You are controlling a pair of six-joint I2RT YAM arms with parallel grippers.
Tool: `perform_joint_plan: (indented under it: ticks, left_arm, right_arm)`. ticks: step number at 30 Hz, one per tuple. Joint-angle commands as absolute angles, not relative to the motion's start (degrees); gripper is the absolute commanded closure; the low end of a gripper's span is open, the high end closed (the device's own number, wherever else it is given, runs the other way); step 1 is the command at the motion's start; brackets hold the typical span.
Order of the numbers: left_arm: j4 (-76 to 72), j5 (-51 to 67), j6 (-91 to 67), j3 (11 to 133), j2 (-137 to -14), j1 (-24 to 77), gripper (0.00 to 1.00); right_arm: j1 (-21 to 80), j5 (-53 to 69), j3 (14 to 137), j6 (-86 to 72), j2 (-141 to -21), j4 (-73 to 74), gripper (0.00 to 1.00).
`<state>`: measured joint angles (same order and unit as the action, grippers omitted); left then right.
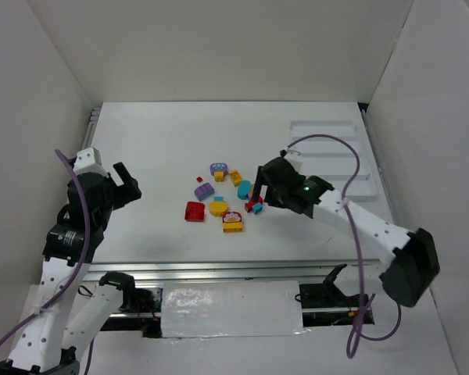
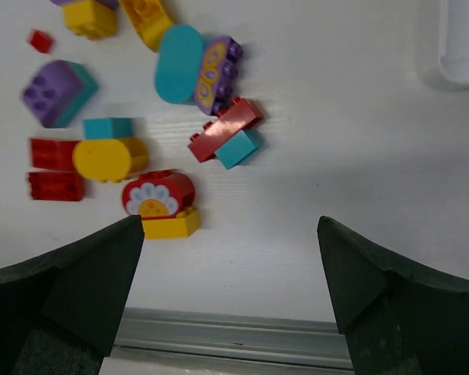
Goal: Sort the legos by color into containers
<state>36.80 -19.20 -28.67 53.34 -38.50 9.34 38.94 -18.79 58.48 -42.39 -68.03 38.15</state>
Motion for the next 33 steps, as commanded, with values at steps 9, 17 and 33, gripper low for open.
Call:
perform_joint_plan:
  ticks: [9,17,33]
  left_arm:
    - [33.93,-17.76,-27.51,53.09,-39.02,9.58,0.00]
    - [33.57,-16.08,-26.98,53.00,-39.81,9.76,0.01]
    - [33.49,-16.00,-26.98,53.00,-39.82,9.84,0.00]
  right_arm:
    - [44.12,-30.76,63.46,-56.69,-92.19,33.41,0.02]
    - [44.03,-31.81,64.42,-56.87,-95.97,29.53,0.04]
    - [43.07,-27.52,63.55,-55.90,-101.25,26.72,0.28]
